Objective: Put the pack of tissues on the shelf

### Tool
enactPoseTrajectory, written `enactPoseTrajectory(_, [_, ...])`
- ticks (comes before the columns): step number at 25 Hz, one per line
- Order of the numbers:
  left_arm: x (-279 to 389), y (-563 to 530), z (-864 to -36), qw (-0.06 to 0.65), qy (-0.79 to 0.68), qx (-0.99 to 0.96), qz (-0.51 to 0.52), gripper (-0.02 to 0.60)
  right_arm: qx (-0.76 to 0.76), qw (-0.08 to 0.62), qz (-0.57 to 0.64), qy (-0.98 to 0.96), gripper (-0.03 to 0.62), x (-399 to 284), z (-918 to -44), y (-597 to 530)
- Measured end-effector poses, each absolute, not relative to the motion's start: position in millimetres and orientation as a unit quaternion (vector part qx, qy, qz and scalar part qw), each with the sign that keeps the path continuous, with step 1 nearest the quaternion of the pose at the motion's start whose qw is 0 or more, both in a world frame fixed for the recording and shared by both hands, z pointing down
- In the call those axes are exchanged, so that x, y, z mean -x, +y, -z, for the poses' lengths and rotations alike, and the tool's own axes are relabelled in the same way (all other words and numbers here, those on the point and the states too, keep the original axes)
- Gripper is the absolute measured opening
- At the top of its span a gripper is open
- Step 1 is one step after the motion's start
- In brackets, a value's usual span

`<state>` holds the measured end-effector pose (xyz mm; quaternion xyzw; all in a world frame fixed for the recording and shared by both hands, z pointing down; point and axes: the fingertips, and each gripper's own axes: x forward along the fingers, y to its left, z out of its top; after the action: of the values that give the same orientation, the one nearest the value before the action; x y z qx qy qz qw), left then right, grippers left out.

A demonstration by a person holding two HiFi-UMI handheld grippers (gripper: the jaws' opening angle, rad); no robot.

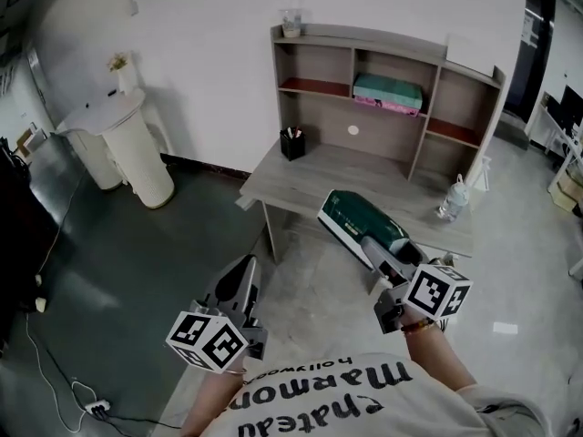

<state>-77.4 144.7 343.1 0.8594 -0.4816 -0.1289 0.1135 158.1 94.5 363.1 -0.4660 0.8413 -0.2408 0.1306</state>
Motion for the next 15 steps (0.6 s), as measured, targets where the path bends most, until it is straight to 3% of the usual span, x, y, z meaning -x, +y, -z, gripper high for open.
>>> enactPoseTrajectory(15, [61.2, 54.4, -332.7, 0.110, -0.493, -0.854, 0.127, 0.018, 0.396, 0.145, 0.226, 0.878, 0.429, -148.4, -328.7, 9.8])
